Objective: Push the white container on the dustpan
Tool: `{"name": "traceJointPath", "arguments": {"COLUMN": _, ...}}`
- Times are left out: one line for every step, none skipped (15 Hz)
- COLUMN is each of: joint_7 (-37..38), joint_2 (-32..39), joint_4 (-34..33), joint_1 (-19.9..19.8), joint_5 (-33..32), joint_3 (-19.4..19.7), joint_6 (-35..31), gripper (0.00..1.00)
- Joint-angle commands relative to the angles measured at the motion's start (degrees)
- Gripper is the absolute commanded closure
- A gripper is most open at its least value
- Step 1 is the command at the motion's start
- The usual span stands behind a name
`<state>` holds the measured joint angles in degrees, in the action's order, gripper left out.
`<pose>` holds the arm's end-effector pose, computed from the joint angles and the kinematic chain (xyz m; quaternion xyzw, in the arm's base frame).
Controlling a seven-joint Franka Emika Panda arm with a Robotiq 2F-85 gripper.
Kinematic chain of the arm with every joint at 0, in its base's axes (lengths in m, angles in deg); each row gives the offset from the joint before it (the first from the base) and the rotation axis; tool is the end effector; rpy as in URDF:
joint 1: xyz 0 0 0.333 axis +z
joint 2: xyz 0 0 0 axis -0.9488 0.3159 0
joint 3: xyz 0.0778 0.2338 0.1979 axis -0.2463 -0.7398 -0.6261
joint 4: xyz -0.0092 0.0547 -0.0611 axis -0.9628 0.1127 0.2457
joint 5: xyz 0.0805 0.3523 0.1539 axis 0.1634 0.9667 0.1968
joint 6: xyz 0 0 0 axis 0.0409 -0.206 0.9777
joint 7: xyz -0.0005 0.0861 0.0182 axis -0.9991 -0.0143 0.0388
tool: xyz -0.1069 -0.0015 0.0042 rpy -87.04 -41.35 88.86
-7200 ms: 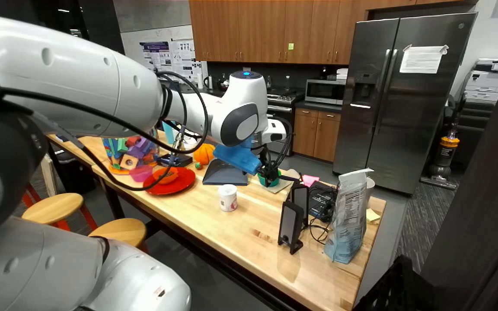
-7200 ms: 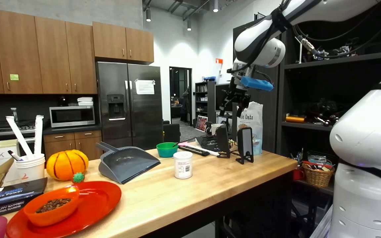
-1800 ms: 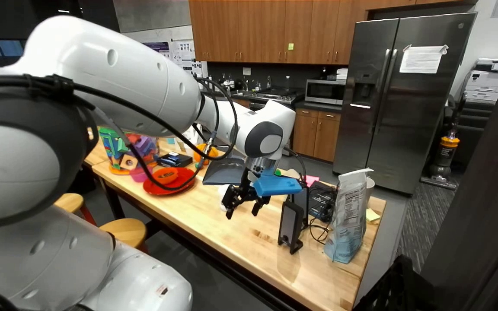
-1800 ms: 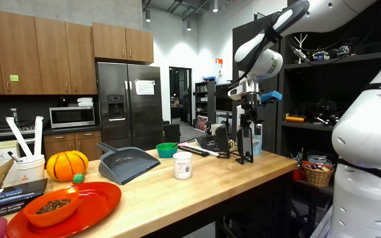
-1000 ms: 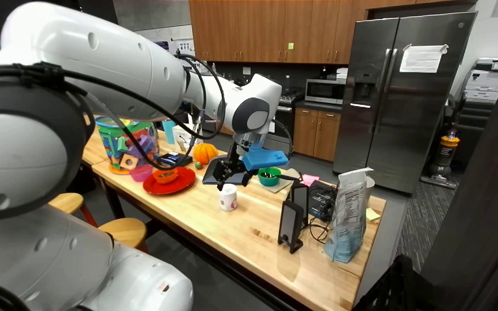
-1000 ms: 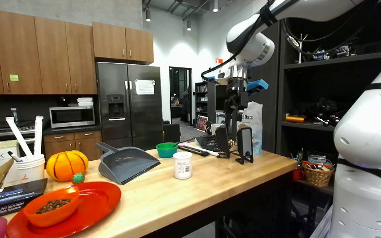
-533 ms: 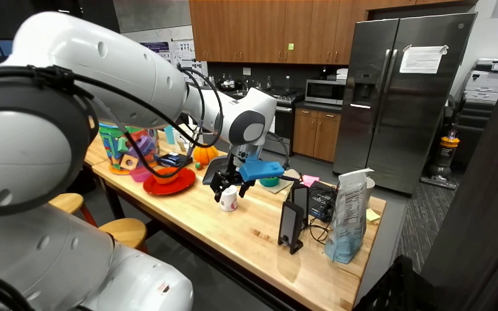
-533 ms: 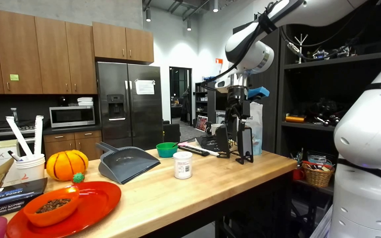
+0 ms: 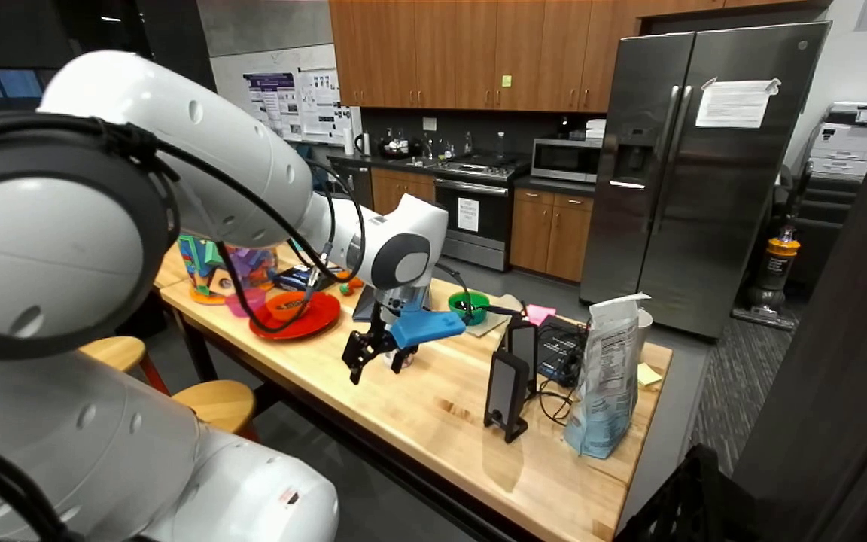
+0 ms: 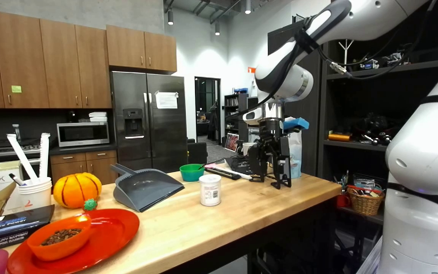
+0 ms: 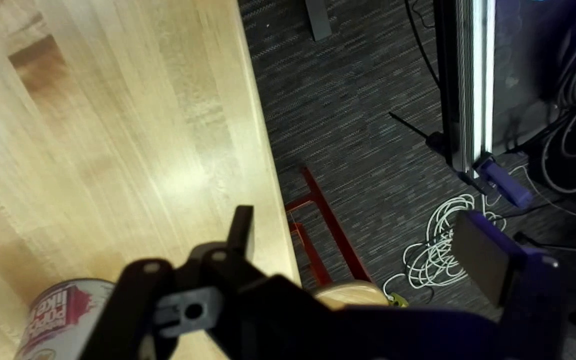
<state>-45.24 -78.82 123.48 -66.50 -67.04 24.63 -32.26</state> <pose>0.3554 0.0092 0.3806 -0.8162 -0.5546 0.0090 0.1614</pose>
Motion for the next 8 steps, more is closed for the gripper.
{"name": "traceJointPath", "arguments": {"joint_7": -0.2, "joint_2": -0.3, "joint_4": 1.1, "joint_1": 2.4, "joint_5": 1.1, "joint_3": -1.5, "joint_6": -3.1, "gripper": 0.00}}
{"name": "traceJointPath", "arguments": {"joint_7": -0.1, "joint_2": 0.0, "joint_4": 1.1, "joint_1": 3.0, "joint_5": 1.1, "joint_3": -2.0, "joint_6": -3.6, "gripper": 0.00}}
{"name": "traceJointPath", "arguments": {"joint_7": -0.2, "joint_2": 0.5, "joint_4": 1.1, "joint_1": 3.5, "joint_5": 1.0, "joint_3": -2.4, "joint_6": -4.4, "gripper": 0.00}}
{"name": "traceJointPath", "arguments": {"joint_7": -0.1, "joint_2": 0.4, "joint_4": 1.7, "joint_1": 4.1, "joint_5": 1.0, "joint_3": -2.8, "joint_6": -5.3, "gripper": 0.00}}
{"name": "traceJointPath", "arguments": {"joint_7": 0.0, "joint_2": 0.6, "joint_4": 2.0, "joint_1": 4.5, "joint_5": 1.0, "joint_3": -3.2, "joint_6": -6.2, "gripper": 0.00}}
{"name": "traceJointPath", "arguments": {"joint_7": -0.1, "joint_2": 0.9, "joint_4": 2.4, "joint_1": 4.8, "joint_5": 0.9, "joint_3": -3.4, "joint_6": -7.4, "gripper": 0.00}}
{"name": "traceJointPath", "arguments": {"joint_7": 0.0, "joint_2": 1.3, "joint_4": 2.7, "joint_1": 5.0, "joint_5": 0.7, "joint_3": -3.7, "joint_6": -8.7, "gripper": 0.00}}
{"name": "traceJointPath", "arguments": {"joint_7": 0.2, "joint_2": 1.8, "joint_4": 3.2, "joint_1": 5.1, "joint_5": 0.3, "joint_3": -4.0, "joint_6": -10.3, "gripper": 0.00}}
